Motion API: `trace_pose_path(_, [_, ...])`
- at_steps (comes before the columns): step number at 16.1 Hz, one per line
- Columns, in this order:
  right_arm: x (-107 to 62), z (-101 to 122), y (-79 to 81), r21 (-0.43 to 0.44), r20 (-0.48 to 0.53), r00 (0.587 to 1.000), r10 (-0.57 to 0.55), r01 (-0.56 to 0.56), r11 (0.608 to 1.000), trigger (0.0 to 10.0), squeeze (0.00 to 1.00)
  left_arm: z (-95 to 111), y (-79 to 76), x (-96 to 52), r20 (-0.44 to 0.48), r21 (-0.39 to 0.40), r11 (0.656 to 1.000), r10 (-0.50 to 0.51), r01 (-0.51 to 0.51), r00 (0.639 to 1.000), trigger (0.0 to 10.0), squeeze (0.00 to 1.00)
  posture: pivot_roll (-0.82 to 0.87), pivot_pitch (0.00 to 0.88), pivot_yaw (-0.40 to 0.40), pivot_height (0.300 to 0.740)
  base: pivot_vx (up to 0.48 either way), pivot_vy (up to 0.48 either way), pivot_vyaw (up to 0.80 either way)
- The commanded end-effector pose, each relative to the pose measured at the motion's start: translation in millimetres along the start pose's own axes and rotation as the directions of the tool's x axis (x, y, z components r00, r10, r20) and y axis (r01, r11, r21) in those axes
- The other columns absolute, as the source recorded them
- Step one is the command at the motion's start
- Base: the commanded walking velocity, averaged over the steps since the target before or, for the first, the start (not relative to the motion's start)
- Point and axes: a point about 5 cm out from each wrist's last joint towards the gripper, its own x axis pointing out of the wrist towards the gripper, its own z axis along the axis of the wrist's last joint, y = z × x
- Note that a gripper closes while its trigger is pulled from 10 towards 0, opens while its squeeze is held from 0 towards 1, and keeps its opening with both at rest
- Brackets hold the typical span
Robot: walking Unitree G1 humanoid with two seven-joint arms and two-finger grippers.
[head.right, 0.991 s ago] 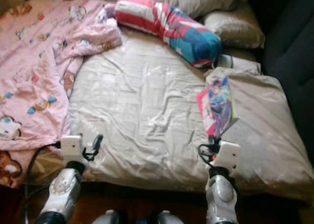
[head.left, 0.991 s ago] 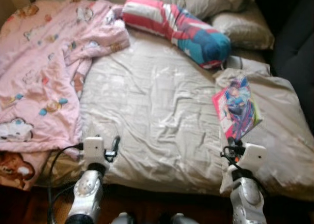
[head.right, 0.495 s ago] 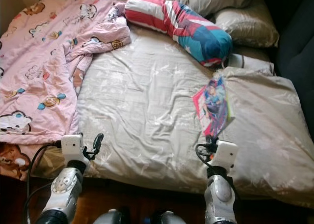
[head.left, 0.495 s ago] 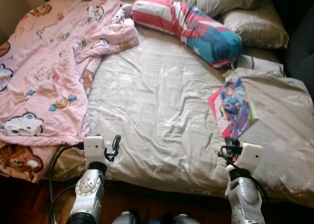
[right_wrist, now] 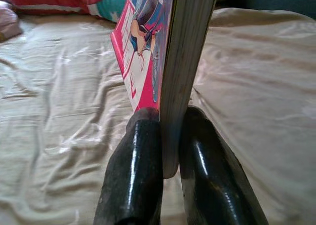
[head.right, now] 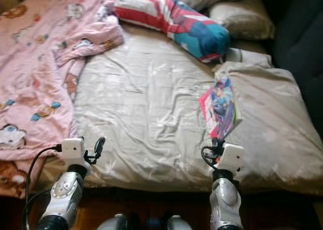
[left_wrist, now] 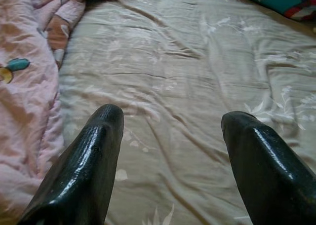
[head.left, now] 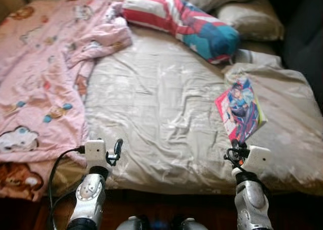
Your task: Clean up the room
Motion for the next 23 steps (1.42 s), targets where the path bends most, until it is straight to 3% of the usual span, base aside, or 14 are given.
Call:
trace_pose_path(1, [-0.5, 2, -1.5, -0.004, 0.023, 1.0, -0.002, 0.002, 1.0, 10.0, 0.0, -8, 1.1, -5.3, -0.037, -0.005, 1.0, 0.0, 0.0, 0.999, 10.0, 0.0, 0.07, 0.228, -0.043, 0.74, 0.0, 0.0, 0.0])
trace_pose_path(9, [1.4, 3, 2.3, 0.004, 0.024, 1.0, 0.017, -0.017, 1.0, 10.0, 0.0, -8, -0.8, -6.2, -0.033, 0.005, 1.0, -0.011, 0.011, 0.999, 10.0, 0.0, 0.07, 0.233, -0.041, 0.74, 0.0, 0.0, 0.0])
trace_pose_path(10, [4.7, 1, -2.9, 0.254, -0.021, 0.997, -0.073, 0.076, 0.964, 10.0, 0.0, -8, -1.6, -6.6, -0.033, 0.004, 1.0, -0.014, 0.014, 0.999, 10.0, 0.0, 0.06, 0.233, -0.04, 0.74, 0.0, 0.0, 0.0])
trace_pose_path(11, [6.9, 1, -4.6, 0.359, -0.027, 0.996, -0.087, 0.091, 0.929, 10.0, 0.0, -9, -2.0, -6.8, -0.033, 0.003, 1.0, -0.015, 0.015, 0.999, 10.0, 0.0, 0.06, 0.235, -0.04, 0.74, 0.0, 0.0, 0.0])
trace_pose_path(12, [7.9, 2, -4.9, 0.385, -0.025, 0.996, -0.088, 0.091, 0.919, 10.0, 0.0, -9, -2.2, -6.9, -0.033, 0.004, 1.0, -0.016, 0.016, 0.999, 10.0, 0.0, 0.06, 0.237, -0.039, 0.74, 0.0, 0.0, 0.0])
trace_pose_path(14, [13.8, 6, -1.0, 0.547, -0.015, 0.998, -0.065, 0.062, 0.835, 10.0, 0.0, -9, -2.9, -7.3, -0.035, 0.005, 1.0, -0.02, 0.02, 0.999, 10.0, 0.0, 0.06, 0.24, -0.037, 0.74, 0.0, 0.0, 0.0])
trace_pose_path(16, [16.3, 5, 2.7, 0.628, -0.024, 0.999, -0.034, 0.042, 0.777, 10.0, 0.0, -9, -2.4, -7.6, -0.035, 0.005, 1.0, -0.021, 0.021, 0.999, 10.0, 0.0, 0.07, 0.241, -0.034, 0.74, 0.0, 0.0, 0.0])
trace_pose_path(18, [17.6, 5, 13.2, 0.635, -0.018, 0.997, 0.074, -0.046, 0.771, 10.0, 0.0, -9, -1.8, -7.9, -0.036, 0.008, 1.0, -0.021, 0.022, 0.999, 10.0, 0.0, 0.07, 0.243, -0.031, 0.74, 0.0, 0.0, 0.0])
trace_pose_path(19, [16.9, 3, 21.3, 0.651, -0.015, 0.987, 0.161, -0.113, 0.75, 10.0, 0.0, -9, -1.1, -8.2, -0.037, 0.011, 1.0, -0.021, 0.021, 0.999, 10.0, 0.0, 0.07, 0.244, -0.031, 0.74, 0.0, 0.0, 0.0])
trace_pose_path(20, [16.5, 3, 22.6, 0.673, -0.005, 0.981, 0.192, -0.139, 0.726, 10.0, 0.0, -9, -0.8, -8.4, -0.037, 0.011, 1.0, -0.021, 0.021, 0.999, 10.0, 0.0, 0.07, 0.245, -0.028, 0.74, 0.0, 0.0, 0.0])
trace_pose_path(22, [14.7, 5, 24.8, 0.749, 0.049, 0.965, 0.256, -0.205, 0.63, 10.0, 0.0, -9, -1.1, -8.7, -0.038, 0.013, 1.0, -0.023, 0.024, 0.999, 10.0, 0.0, 0.07, 0.247, -0.025, 0.74, 0.0, 0.0, 0.0])
trace_pose_path(23, [13.7, 5, 23.3, 0.748, 0.051, 0.965, 0.258, -0.209, 0.63, 10.0, 0.0, -9, -1.7, -8.8, -0.038, 0.013, 1.0, -0.027, 0.028, 0.999, 10.0, 0.0, 0.07, 0.248, -0.023, 0.74, 0.0, 0.0, 0.0])
